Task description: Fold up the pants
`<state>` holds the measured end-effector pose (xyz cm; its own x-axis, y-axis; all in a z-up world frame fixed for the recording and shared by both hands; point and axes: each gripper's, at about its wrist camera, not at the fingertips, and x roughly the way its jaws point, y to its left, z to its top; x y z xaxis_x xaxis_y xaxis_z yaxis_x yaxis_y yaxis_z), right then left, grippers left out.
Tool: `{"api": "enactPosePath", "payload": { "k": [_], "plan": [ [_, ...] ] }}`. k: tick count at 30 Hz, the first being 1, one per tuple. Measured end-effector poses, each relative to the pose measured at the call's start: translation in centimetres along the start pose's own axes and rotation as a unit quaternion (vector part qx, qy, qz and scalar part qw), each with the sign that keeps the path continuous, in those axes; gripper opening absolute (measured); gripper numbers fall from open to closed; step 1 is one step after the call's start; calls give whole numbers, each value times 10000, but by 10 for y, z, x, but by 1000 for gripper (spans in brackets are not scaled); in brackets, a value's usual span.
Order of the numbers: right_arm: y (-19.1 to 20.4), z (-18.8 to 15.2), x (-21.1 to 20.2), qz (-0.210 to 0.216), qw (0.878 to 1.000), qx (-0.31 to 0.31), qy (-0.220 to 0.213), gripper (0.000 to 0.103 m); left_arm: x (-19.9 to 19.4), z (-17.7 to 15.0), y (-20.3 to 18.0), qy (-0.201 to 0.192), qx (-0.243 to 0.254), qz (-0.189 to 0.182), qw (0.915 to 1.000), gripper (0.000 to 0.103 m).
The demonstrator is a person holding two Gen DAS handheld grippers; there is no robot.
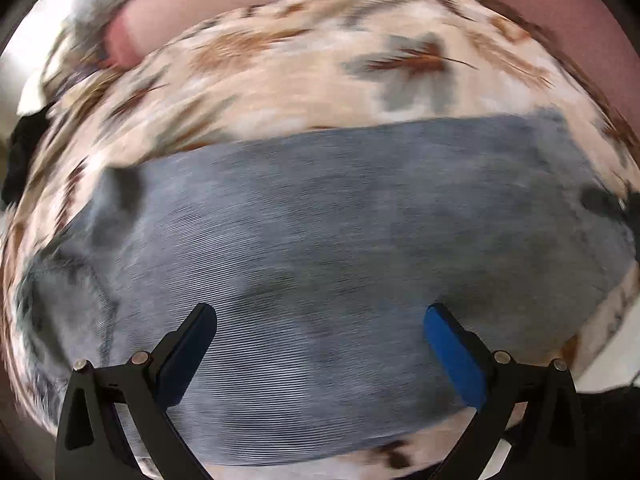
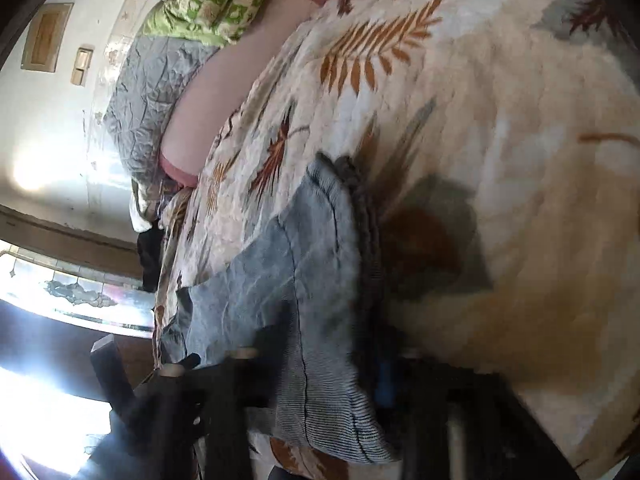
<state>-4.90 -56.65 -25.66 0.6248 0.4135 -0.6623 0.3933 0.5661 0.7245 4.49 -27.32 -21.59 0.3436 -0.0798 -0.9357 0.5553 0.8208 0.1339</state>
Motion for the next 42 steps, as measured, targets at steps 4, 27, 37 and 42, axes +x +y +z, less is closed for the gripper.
{"api": "enactPosePath", "payload": {
  "k": [4,27,37,42],
  "plan": [
    [14,-4,-3,-24,9995,-248,-171,16,13,-2,22,169,-209,24,9996,103],
    [13,0,0,349,9992,-112,-162,13,19,20,60,99,-515,66,9986,103],
    [84,-27,10,965,9855,-1370,-275,13,-9,-3,111,2,-1089,177,9939,103],
    [114,-44,48,1051,9808,-1632,162,13,-23,-14,136,-168,-1356,246,9903,103]
  ]
}}
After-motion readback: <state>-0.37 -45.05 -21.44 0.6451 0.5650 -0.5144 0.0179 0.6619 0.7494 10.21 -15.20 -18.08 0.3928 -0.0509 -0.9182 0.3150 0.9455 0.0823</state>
